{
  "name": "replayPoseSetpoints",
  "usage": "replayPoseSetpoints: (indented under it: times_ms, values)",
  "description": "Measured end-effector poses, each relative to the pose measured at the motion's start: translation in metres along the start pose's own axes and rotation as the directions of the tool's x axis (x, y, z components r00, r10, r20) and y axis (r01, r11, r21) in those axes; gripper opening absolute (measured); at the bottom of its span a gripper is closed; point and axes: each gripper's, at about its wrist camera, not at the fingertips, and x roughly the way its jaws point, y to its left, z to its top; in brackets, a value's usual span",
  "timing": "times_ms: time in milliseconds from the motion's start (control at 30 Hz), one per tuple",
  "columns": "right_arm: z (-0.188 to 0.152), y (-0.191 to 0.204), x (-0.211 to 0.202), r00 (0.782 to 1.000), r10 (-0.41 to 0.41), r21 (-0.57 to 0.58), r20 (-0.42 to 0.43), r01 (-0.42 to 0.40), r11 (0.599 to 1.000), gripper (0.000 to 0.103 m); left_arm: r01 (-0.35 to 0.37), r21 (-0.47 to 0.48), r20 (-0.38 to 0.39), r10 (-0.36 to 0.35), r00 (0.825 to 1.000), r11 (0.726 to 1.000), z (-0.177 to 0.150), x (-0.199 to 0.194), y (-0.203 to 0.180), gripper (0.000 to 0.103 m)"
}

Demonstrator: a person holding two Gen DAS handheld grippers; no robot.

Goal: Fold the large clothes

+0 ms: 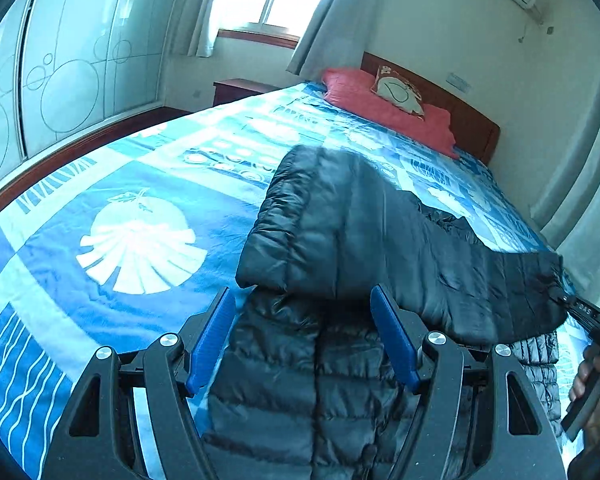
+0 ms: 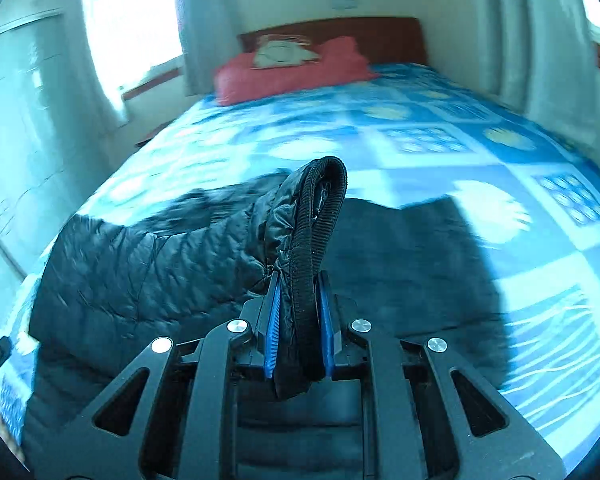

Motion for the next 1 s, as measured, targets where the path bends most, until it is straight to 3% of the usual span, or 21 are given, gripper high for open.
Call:
replayPoseSetpoints:
  times_ms: [167, 267, 400, 467, 567, 633, 733, 833, 1000]
  values:
    - [-0.016, -0.050, 0.026, 0.993, -0.079, 0.028, -0.089, 0.082, 0.996, 0.017, -0.009, 0.052, -0.008, 0.010, 1.000, 0.999, 0.001, 0.017, -0.015, 0.069]
    - [-0.034, -0.073, 0.040, 0.988, -0.052, 0.073, -0.144, 0.063, 0.995, 0.019, -0.022, 0.081, -0.018, 0.024, 1.000, 0.996, 0.005, 0.029, -0.023, 0.069]
    - [-0.031, -0.070, 0.038, 0.988, -0.051, 0.059, -0.145, 0.060, 0.996, 0.024, -0.016, 0.107, -0.009, 0.017, 1.000, 0.994, 0.014, 0.038, -0.031, 0.069]
    - [-0.025, -0.069, 0.030, 0.989, -0.066, 0.068, -0.135, 0.076, 0.995, 0.033, -0.017, 0.115, 0.005, 0.017, 1.000, 0.993, 0.023, 0.044, -0.034, 0.069]
    - [-0.018, -0.060, 0.003, 0.994, -0.105, 0.085, -0.028, 0.107, 0.991, 0.041, -0.022, 0.123, 0.018, 0.020, 1.000, 0.992, 0.032, 0.051, -0.036, 0.069]
    - [-0.014, -0.052, 0.001, 0.998, -0.066, 0.075, -0.016, 0.067, 0.995, 0.041, -0.035, 0.151, 0.027, 0.031, 0.999, 0.988, 0.035, 0.059, -0.039, 0.069]
    - [-0.019, -0.033, 0.020, 0.997, -0.024, 0.001, -0.070, 0.024, 1.000, 0.041, -0.069, 0.204, 0.013, 0.067, 0.998, 0.977, 0.032, 0.077, -0.043, 0.069]
    - [-0.037, -0.030, 0.051, 0.987, -0.069, -0.035, -0.146, 0.065, 0.997, 0.040, -0.104, 0.224, -0.038, 0.115, 0.993, 0.969, 0.026, 0.099, -0.040, 0.069]
    - [-0.044, -0.030, 0.063, 0.985, -0.091, -0.065, -0.150, 0.082, 0.995, 0.040, -0.127, 0.260, -0.145, 0.169, 0.975, 0.957, 0.017, 0.132, -0.037, 0.070]
